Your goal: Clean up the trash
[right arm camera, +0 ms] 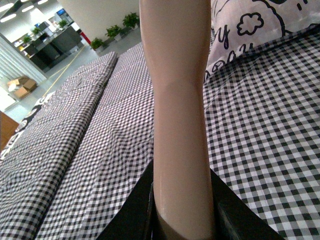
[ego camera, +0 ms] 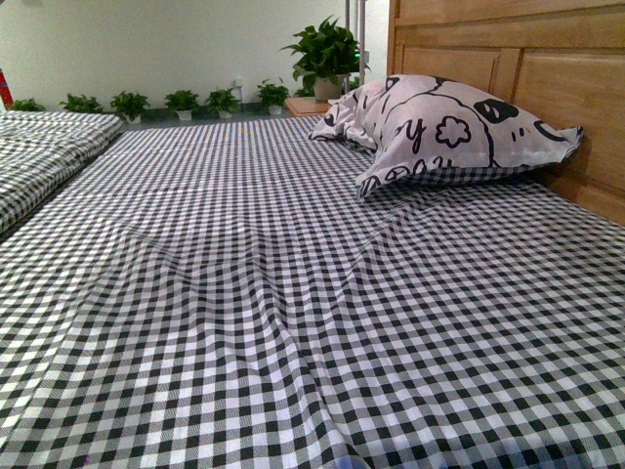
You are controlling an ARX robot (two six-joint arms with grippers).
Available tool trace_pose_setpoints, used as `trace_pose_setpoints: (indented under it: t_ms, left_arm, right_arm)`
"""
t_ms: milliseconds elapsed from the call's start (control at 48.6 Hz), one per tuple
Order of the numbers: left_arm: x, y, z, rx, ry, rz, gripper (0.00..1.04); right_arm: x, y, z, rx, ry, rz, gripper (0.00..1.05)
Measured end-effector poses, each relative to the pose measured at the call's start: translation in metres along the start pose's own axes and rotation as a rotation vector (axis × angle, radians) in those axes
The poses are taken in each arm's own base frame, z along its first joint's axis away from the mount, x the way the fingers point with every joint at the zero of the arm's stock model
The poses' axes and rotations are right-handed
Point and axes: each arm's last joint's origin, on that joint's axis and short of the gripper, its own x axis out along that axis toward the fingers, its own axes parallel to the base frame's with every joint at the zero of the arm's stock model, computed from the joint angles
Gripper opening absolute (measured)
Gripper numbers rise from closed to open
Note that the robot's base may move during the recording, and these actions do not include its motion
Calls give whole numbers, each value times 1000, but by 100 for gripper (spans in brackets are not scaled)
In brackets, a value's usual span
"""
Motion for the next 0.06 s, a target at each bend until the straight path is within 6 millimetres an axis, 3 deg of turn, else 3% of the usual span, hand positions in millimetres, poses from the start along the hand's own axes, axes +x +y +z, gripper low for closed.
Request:
trace_pose_setpoints:
  t_ms: [62]
  left_arm:
    - [0, 0, 0, 0, 0, 0, 29]
  right_arm:
    - [0, 0, 0, 0, 0, 0, 20]
